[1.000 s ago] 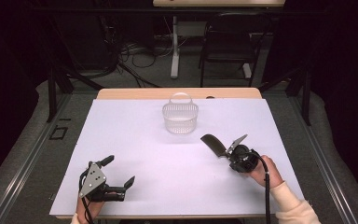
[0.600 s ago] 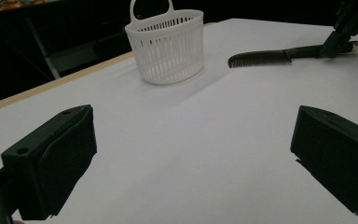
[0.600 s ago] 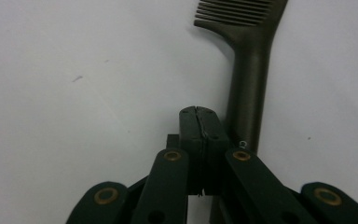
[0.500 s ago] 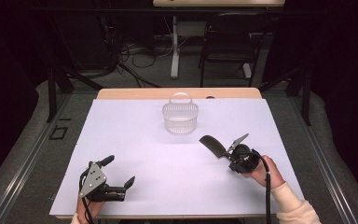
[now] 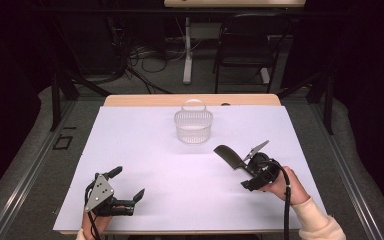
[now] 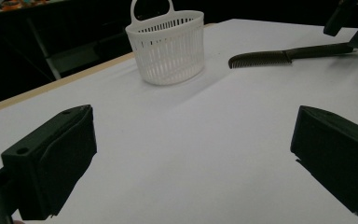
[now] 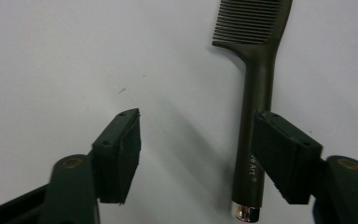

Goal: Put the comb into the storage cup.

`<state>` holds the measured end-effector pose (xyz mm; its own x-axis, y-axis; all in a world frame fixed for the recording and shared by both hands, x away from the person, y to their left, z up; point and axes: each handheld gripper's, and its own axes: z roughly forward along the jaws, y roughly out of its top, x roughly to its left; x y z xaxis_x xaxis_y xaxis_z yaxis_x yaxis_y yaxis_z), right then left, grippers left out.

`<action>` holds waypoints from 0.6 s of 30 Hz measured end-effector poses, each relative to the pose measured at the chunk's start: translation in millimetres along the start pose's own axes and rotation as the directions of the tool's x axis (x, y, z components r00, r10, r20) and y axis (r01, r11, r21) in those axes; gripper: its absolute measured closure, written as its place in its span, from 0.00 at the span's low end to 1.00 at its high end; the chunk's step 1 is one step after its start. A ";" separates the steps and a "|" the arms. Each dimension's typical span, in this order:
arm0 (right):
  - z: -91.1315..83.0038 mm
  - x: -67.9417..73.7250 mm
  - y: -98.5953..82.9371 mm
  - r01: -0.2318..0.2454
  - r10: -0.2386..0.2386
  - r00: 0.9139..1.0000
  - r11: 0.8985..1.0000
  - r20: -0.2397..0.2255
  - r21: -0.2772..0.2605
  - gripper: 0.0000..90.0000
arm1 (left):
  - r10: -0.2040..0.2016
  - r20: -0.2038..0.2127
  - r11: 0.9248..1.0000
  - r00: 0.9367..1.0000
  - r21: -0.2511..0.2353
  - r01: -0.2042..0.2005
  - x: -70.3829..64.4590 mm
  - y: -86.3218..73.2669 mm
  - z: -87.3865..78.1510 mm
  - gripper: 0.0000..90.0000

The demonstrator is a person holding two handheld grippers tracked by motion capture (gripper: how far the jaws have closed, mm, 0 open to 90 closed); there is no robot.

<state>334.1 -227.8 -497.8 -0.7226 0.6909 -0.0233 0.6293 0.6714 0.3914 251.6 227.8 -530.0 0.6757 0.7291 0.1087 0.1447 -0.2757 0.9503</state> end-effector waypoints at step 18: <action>-7.3 -8.9 4.0 -0.018 0.018 0.998 1.000 0.058 0.000 0.00 | 0.003 -0.006 1.000 1.000 -0.001 -0.003 -0.5 0.4 -0.9 0.00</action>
<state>341.0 -233.2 -489.3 -0.6934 0.7172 -0.0694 0.6421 0.6587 0.3922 250.7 227.9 -529.4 0.6721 0.7317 0.1135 0.1414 -0.2772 0.9503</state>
